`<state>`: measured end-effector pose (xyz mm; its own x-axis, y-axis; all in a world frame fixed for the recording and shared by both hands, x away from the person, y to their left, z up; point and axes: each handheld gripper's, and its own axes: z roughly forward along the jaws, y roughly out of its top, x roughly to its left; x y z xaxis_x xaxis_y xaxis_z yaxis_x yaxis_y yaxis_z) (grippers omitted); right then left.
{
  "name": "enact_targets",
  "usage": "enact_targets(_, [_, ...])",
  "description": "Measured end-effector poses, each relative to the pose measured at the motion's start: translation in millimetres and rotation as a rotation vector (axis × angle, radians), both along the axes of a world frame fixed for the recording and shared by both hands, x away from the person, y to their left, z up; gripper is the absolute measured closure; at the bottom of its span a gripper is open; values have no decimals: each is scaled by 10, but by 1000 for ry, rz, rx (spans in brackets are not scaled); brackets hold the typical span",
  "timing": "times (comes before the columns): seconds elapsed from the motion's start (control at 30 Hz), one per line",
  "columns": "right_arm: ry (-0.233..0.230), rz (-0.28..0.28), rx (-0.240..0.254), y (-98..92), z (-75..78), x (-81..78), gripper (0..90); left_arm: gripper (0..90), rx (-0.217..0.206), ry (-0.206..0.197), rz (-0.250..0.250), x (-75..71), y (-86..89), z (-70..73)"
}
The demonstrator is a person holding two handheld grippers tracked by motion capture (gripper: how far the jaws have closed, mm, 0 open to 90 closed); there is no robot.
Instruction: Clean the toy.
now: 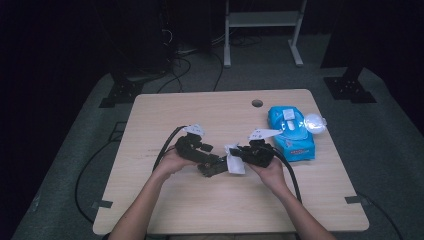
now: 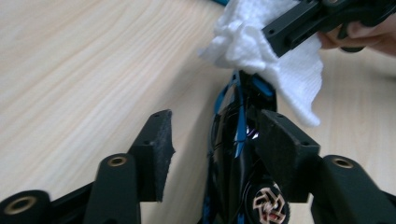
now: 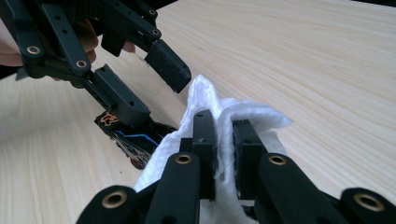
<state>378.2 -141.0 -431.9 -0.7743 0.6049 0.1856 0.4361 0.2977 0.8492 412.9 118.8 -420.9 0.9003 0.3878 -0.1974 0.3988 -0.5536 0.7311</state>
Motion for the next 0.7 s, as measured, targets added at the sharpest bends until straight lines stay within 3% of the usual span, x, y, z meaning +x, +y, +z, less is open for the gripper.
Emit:
enact_targets(0.13, [-15, 7, -18, -1, -5, -21, 817, 421, 7, -2, -13, -24, -24, 4])
enact_targets(0.33, [-40, 14, -51, -1, 9, -92, 817, 427, 39, -49, -30, -116, -73, 35])
enact_targets(0.7, [-68, 48, -54, -58, -10, -217, 819, 468, 26, -65, -37, -213, -79, 18])
